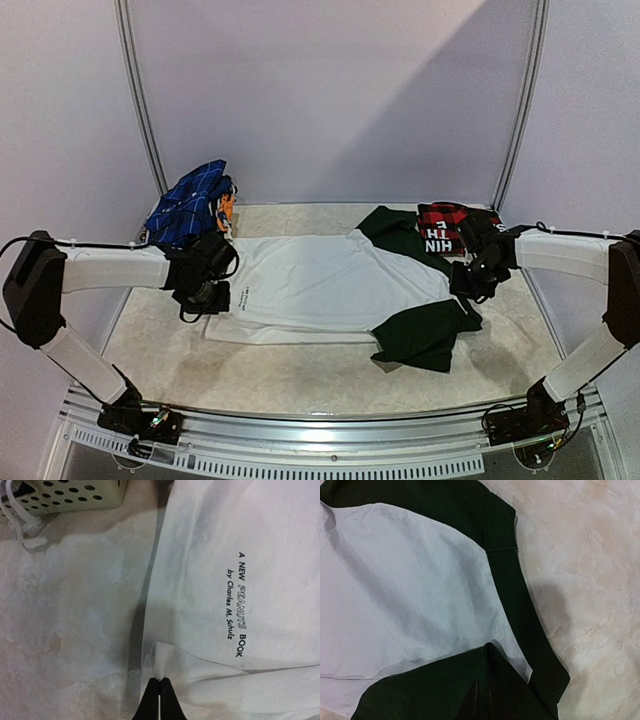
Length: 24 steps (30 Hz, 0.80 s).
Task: Fold and stack the mixed laundry pile
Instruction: Fold the flattened T-shirt at the center of the board.
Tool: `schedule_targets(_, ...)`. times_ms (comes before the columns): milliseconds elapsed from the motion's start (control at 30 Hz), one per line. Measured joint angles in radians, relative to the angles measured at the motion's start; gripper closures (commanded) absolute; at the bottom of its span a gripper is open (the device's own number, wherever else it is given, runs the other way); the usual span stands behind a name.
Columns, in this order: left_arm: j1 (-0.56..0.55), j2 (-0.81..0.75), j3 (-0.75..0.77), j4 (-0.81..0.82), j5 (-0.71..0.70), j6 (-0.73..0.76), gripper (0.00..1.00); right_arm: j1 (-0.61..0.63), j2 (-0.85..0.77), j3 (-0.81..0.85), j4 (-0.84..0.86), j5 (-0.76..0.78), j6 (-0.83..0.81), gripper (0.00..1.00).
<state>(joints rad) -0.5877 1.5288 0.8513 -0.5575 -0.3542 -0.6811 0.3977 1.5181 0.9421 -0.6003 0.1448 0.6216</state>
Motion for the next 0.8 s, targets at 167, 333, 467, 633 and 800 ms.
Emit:
schedule_targets(167,0.001,-0.002,-0.002,0.011,-0.046,0.004,0.27,0.000,-0.004,-0.005,0.011,-0.016,-0.005,0.62)
schedule_targets(333,-0.005,-0.065,-0.024,0.018,-0.094,0.006,0.13,-0.002,-0.109,-0.097,0.036,-0.095,-0.012,0.43)
schedule_targets(467,-0.015,-0.103,-0.029,0.015,-0.127,0.009,0.11,-0.003,-0.250,-0.205,0.040,-0.202,0.005,0.40)
schedule_targets(633,-0.033,-0.179,-0.066,0.016,-0.153,0.008,0.10,0.029,-0.378,-0.320,0.036,-0.298,0.040,0.43)
schedule_targets(800,-0.041,-0.256,-0.110,0.020,-0.156,0.008,0.10,0.096,-0.401,-0.408,0.047,-0.356,0.086,0.49)
